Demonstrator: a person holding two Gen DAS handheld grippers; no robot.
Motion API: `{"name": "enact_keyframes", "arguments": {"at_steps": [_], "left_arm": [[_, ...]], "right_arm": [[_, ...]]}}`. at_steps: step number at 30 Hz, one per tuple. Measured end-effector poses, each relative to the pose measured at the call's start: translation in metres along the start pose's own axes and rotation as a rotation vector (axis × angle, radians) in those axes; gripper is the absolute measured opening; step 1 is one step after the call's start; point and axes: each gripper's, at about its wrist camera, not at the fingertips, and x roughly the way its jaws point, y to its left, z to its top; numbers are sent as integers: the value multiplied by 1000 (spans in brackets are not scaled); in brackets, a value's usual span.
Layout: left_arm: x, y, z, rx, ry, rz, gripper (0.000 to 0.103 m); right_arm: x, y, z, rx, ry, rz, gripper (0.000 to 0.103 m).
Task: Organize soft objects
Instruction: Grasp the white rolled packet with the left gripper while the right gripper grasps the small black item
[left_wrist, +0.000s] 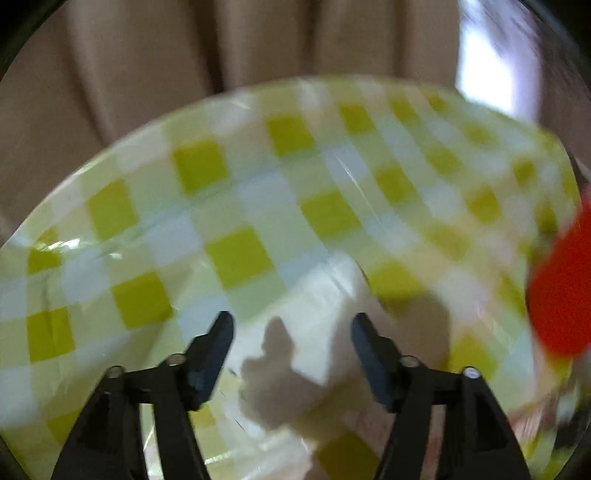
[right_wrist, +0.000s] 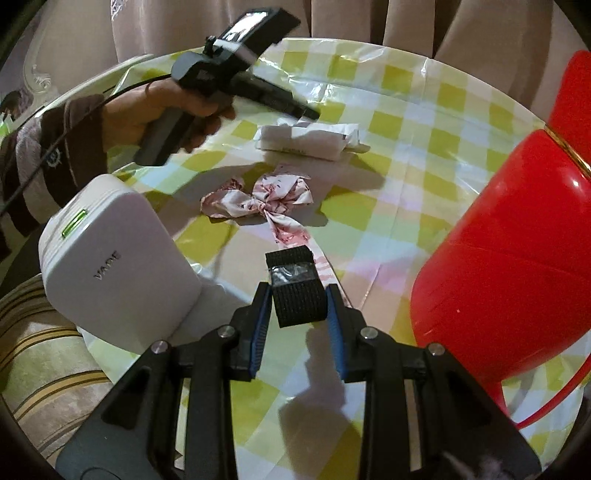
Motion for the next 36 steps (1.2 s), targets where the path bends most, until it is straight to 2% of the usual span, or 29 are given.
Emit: {"name": "enact_keyframes", "arguments": {"at_steps": [2,4,5,8,10,12,13,14,15,18,23,25,31,36], "left_arm": [[9,12,6,-81,14,62,72],[26,21,9,-118,82,148,72],[37,25,9,-128,126,159,72],[55,23,5,-115,225,52,72],[59,8,-2,-19,286,-35,74],[65,-5,-11,75,341,-48,70],[64,-4,-13,67,329,-63,67],[64,-1,-14,37,343,-96,57],[63,1,-14,17,350,-117,54],[57,-2,-18,43,347,-123,49],[35,-5,-36,49,356,-162,46],[26,-5,-44,59,356,-149,46],[-17,11,-48,-21,309,-152,45],[-56,18,-65,-89,280,-149,45]], "right_arm": [[0,2,-1,-1,0,7,34],[2,3,-2,-2,4,11,34],[4,2,-2,-1,9,14,34],[7,0,-2,4,19,16,34],[8,0,-2,8,22,18,34],[7,1,-2,7,21,19,34],[7,0,-1,8,21,20,34],[6,1,-2,9,21,21,34],[5,1,-2,9,20,19,34],[4,1,-1,13,15,15,34],[-1,1,0,19,8,5,34],[-5,2,0,18,4,0,34],[-25,1,-2,38,-18,-28,34],[-45,-1,-6,60,-33,-47,34]]}}
